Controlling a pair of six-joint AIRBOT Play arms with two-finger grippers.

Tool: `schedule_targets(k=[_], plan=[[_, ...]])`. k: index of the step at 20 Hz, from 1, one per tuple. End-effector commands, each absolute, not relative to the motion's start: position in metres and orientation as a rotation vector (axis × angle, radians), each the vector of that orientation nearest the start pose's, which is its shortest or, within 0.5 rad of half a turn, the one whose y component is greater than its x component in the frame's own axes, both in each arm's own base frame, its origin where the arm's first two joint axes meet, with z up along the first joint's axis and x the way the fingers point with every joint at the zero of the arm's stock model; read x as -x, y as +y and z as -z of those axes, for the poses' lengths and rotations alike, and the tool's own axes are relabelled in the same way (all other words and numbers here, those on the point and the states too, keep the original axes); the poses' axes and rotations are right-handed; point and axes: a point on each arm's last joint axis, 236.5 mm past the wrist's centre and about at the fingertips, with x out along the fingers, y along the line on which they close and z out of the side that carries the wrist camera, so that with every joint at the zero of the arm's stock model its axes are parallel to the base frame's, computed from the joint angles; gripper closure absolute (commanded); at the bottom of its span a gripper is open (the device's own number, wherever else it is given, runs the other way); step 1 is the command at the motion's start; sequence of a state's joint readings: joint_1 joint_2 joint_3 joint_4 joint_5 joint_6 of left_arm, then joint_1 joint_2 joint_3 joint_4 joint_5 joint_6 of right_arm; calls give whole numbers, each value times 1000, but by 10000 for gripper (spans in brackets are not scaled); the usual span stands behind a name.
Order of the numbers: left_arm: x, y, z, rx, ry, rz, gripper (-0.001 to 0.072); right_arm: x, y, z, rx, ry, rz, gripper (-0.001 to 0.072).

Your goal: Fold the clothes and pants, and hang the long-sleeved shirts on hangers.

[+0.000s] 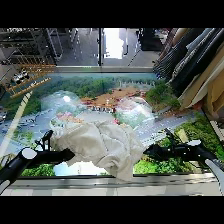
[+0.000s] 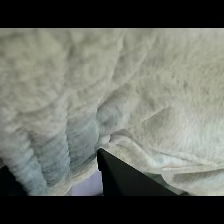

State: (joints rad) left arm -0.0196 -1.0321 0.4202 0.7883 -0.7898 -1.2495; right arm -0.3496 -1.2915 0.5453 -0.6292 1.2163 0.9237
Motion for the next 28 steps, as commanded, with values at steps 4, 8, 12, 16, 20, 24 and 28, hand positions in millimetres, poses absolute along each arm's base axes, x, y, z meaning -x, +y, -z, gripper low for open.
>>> schedule_targets(k=[4, 8, 12, 16, 20, 24, 28], plan=[[-280, -122, 91, 580, 1207, 256, 691, -297, 155, 100, -777, 1363, -590, 557], [-297, -120, 51, 522, 1137, 353, 686, -325, 136, 67, -507, 1333, -592, 678], [-355, -49, -116, 445, 836, 385, 686, -396, -9, -105, 3, 961, -192, 678], [-362, 70, -213, 364, 658, 158, 686, -383, -87, -301, 161, 537, 78, 679], [-355, 102, -170, 480, 789, 137, 686, -403, -77, -267, 72, 630, -3, 677], [-370, 86, -118, 565, 935, 228, 687, -493, -32, -215, -281, 602, -190, 674], [-393, 75, -79, 599, 994, 255, 687, -579, -37, -183, -404, 497, -108, 674]])
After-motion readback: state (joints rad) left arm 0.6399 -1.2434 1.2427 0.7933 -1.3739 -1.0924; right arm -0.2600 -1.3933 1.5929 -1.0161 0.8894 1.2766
